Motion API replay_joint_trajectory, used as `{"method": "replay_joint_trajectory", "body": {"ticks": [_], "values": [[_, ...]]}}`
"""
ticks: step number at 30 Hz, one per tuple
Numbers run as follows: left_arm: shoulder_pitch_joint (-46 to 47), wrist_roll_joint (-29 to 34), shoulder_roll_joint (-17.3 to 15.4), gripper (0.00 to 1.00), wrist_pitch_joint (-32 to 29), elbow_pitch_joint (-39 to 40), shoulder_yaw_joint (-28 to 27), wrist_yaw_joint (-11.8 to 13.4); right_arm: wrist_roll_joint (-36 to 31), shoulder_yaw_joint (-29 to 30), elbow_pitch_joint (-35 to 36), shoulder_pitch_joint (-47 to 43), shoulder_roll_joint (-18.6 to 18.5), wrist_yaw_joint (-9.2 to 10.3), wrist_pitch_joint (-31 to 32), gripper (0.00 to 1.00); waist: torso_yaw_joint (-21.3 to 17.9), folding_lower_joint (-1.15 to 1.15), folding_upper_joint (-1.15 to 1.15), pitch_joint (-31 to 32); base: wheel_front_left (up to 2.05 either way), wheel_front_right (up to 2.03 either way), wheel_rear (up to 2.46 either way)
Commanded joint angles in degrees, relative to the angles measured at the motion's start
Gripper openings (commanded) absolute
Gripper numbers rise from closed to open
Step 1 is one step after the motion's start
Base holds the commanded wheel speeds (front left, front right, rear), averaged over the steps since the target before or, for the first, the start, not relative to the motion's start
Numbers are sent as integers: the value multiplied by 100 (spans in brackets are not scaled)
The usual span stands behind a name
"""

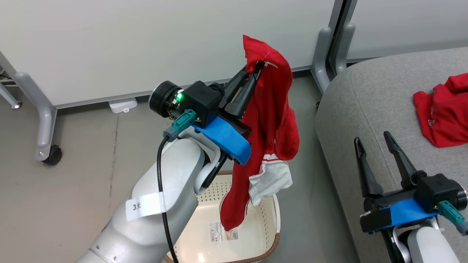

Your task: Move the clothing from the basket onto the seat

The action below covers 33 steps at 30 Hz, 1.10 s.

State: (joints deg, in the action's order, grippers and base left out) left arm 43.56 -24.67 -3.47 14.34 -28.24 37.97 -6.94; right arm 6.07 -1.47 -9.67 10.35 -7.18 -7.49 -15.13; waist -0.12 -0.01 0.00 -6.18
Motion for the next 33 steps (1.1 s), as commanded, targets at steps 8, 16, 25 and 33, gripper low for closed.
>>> {"method": "replay_joint_trajectory", "body": {"ticks": [8,16,25,33], "values": [[-44,-73,-23,0,-133,185,90,66,12,-37,-24,-224,67,-1,-4,100,39,1,0,192,0,0,0],[-113,-127,-74,0,-167,306,108,113,35,-136,-35,-244,-4,-1,-4,100,80,1,0,288,0,0,0],[-158,-143,-101,0,-202,393,175,160,57,-551,-6,-15,-131,-1,-4,100,107,1,0,279,0,0,0],[-74,-143,-116,0,-223,469,228,186,57,-1277,-79,514,-316,-1,-4,100,127,1,0,174,0,0,0]]}}
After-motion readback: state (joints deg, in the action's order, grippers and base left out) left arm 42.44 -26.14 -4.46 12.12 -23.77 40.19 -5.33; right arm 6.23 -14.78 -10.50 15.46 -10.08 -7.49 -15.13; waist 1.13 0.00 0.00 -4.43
